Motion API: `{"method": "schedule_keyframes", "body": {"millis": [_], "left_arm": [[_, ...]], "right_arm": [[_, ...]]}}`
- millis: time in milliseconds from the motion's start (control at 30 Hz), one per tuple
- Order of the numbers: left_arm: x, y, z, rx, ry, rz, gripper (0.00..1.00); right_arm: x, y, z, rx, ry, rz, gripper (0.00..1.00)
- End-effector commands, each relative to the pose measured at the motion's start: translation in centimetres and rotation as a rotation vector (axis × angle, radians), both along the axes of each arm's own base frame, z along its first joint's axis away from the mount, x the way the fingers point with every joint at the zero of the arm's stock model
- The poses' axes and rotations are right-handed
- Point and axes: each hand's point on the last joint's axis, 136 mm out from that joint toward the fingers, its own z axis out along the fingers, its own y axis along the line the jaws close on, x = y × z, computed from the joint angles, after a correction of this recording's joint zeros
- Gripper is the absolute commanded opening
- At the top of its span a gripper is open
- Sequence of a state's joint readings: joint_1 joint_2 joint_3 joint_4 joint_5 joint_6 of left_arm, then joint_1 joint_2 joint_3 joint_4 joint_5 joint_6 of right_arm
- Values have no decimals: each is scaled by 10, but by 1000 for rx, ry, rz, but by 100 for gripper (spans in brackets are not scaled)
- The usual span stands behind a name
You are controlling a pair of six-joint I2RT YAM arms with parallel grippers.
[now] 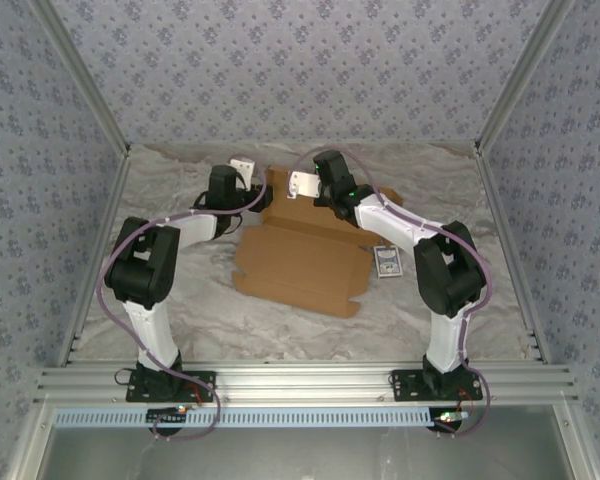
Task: Fold the paper box
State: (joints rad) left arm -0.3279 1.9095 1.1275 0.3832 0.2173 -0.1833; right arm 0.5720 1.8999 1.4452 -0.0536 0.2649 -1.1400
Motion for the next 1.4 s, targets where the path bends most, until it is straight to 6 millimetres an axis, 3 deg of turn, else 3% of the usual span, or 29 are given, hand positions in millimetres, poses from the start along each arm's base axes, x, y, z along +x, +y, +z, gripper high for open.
{"method": "schedule_keyframes", "body": {"millis": [0, 367, 767, 867, 1067, 1367], "left_arm": [[10, -5, 21, 20, -65, -19, 48], [15, -12, 15, 129, -109, 5, 31], [8, -15, 34, 156, -237, 2, 17], [3, -15, 38, 161, -280, -10, 13], [0, -7, 45, 168, -325, 21, 4], [-8, 11, 51, 155, -349, 114, 1]], "right_arm": [[-21, -6, -37, -82, 140, 11, 0], [-20, -4, -32, -80, 129, 10, 0], [-18, -1, -15, -75, 24, 24, 4], [-19, -2, -7, -62, 10, 18, 11], [-31, 8, 20, 54, 2, 21, 37], [-59, 25, 61, 308, 29, 41, 52]]}}
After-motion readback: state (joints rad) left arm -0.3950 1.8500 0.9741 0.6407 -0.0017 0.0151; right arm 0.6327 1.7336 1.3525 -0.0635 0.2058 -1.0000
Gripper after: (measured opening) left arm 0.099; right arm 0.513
